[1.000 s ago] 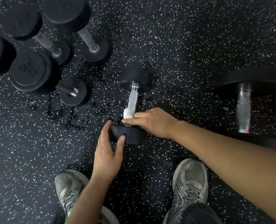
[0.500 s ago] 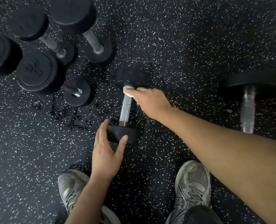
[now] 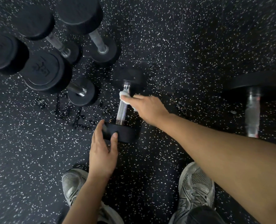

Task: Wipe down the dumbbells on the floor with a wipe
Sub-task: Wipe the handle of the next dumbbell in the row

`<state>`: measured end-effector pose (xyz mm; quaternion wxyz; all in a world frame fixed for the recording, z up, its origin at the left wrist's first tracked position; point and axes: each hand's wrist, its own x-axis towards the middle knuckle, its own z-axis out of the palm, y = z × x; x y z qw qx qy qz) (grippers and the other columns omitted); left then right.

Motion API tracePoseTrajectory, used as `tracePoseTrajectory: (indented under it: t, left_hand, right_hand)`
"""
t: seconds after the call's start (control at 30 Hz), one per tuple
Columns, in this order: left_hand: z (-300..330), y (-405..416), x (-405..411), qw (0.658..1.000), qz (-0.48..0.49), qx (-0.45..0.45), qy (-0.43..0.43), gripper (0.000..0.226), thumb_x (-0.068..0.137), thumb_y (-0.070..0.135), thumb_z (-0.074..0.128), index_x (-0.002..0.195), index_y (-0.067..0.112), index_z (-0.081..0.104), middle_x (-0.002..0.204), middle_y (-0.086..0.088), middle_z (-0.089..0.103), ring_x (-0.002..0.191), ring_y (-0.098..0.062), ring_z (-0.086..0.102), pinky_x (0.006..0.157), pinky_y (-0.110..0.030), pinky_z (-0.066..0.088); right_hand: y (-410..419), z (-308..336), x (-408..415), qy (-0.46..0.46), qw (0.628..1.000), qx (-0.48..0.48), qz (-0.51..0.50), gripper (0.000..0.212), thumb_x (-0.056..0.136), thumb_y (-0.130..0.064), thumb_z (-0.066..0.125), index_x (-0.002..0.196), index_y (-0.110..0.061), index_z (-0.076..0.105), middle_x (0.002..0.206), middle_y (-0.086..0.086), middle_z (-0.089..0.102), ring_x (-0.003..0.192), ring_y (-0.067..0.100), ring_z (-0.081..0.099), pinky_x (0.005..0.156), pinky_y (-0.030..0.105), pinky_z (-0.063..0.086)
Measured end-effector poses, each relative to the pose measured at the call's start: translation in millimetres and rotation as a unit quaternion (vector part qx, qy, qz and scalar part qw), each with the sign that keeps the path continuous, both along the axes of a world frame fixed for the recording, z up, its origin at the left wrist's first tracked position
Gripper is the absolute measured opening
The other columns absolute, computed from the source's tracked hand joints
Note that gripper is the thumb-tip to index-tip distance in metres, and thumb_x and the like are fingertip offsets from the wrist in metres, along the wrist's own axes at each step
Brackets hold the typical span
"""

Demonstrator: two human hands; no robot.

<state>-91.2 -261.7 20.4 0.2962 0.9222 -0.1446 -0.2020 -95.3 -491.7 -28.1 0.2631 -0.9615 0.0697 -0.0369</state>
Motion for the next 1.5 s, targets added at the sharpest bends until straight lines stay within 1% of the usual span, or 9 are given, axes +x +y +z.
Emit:
tracePoseTrajectory:
  t: [0.17, 0.3, 0.4, 0.6, 0.8, 1.03, 1.23, 1.37, 1.5]
  left_hand:
    - [-1.6, 4.9, 7.7, 1.000, 0.011, -0.003, -0.001, 0.063, 0.105, 0.034, 0.050, 0.161, 0.016, 0.028, 0.160, -0.008, 0.043, 0.148, -0.023, 0.039, 0.116, -0.029, 0.029]
    - [1.5, 8.1, 11.8, 1.000, 0.000, -0.004, -0.005, 0.072, 0.101, 0.042, 0.054, 0.162, 0.017, 0.026, 0.164, -0.006, 0.038, 0.151, -0.021, 0.035, 0.116, -0.026, 0.026]
    - [2.4, 10.3, 12.9, 1.000, -0.007, -0.005, -0.010, 0.081, 0.096, 0.046, 0.062, 0.162, 0.017, 0.025, 0.164, -0.006, 0.038, 0.151, -0.020, 0.036, 0.117, -0.027, 0.028]
    - [-1.8, 18.6, 20.6, 1.000, 0.011, -0.013, -0.011, 0.075, 0.098, 0.041, 0.059, 0.161, 0.015, 0.027, 0.162, -0.006, 0.040, 0.149, -0.021, 0.039, 0.116, -0.027, 0.029]
    - [-2.6, 24.0, 24.7, 0.999, 0.032, -0.024, -0.019, 0.067, 0.103, 0.034, 0.054, 0.161, 0.012, 0.029, 0.162, -0.008, 0.041, 0.149, -0.024, 0.039, 0.120, -0.034, 0.031]
    - [-6.5, 32.3, 31.9, 0.999, 0.048, -0.022, -0.008, 0.067, 0.101, 0.044, 0.050, 0.160, 0.019, 0.029, 0.148, -0.013, 0.055, 0.135, -0.032, 0.053, 0.113, -0.051, 0.043]
    - [-4.6, 31.0, 30.0, 0.999, 0.049, -0.024, -0.005, 0.067, 0.102, 0.040, 0.054, 0.160, 0.019, 0.029, 0.154, -0.010, 0.050, 0.139, -0.031, 0.050, 0.114, -0.052, 0.043]
    - [-1.2, 29.3, 30.2, 0.999, 0.044, -0.031, -0.006, 0.074, 0.097, 0.044, 0.063, 0.159, 0.019, 0.030, 0.161, -0.001, 0.042, 0.145, -0.024, 0.045, 0.113, -0.052, 0.045]
    - [2.2, 28.2, 31.5, 0.999, 0.036, -0.023, -0.022, 0.077, 0.092, 0.046, 0.071, 0.155, 0.023, 0.035, 0.147, 0.000, 0.052, 0.133, -0.023, 0.054, 0.108, -0.052, 0.049]
  right_hand:
    - [25.2, -14.1, -11.4, -0.035, 0.984, 0.021, 0.171, 0.059, 0.095, -0.002, 0.059, 0.145, -0.033, 0.058, 0.129, -0.004, 0.072, 0.072, 0.026, 0.071, 0.059, 0.034, 0.055]
    - [15.0, -5.7, 7.6, -0.058, 0.996, 0.017, 0.062, 0.057, 0.096, -0.002, 0.061, 0.144, -0.032, 0.059, 0.109, -0.004, 0.075, 0.062, 0.016, 0.066, 0.055, 0.027, 0.051]
    - [9.3, -0.1, 17.6, -0.009, 1.000, -0.016, -0.013, 0.063, 0.098, -0.005, 0.060, 0.152, -0.036, 0.049, 0.102, -0.005, 0.070, 0.068, 0.017, 0.064, 0.057, 0.031, 0.050]
    - [40.0, -12.0, 0.3, -0.042, 0.984, 0.018, 0.173, 0.053, 0.097, -0.011, 0.048, 0.145, -0.030, 0.059, 0.107, -0.003, 0.073, 0.065, 0.024, 0.066, 0.055, 0.033, 0.051]
    - [24.8, -2.6, 31.7, -0.024, 1.000, -0.001, 0.004, 0.065, 0.097, -0.001, 0.060, 0.151, -0.037, 0.051, 0.095, -0.006, 0.068, 0.062, 0.017, 0.064, 0.053, 0.029, 0.047]
    - [47.6, -14.8, 16.8, -0.027, 0.987, 0.028, 0.155, 0.054, 0.097, -0.005, 0.061, 0.145, -0.029, 0.059, 0.104, 0.000, 0.072, 0.062, 0.022, 0.061, 0.057, 0.035, 0.050]
    - [38.8, -1.9, 38.1, -0.027, 0.999, 0.026, -0.017, 0.047, 0.105, -0.014, 0.053, 0.149, -0.031, 0.054, 0.106, -0.002, 0.073, 0.073, 0.021, 0.070, 0.061, 0.031, 0.049]
    - [44.9, -8.2, 23.8, -0.009, 0.996, 0.057, 0.062, 0.045, 0.105, -0.015, 0.050, 0.147, -0.028, 0.057, 0.113, -0.003, 0.073, 0.072, 0.019, 0.069, 0.062, 0.036, 0.056]
    - [45.2, -6.9, 0.8, 0.015, 0.990, 0.073, 0.123, 0.047, 0.105, -0.022, 0.037, 0.147, -0.034, 0.056, 0.113, -0.006, 0.071, 0.072, 0.018, 0.066, 0.063, 0.036, 0.055]
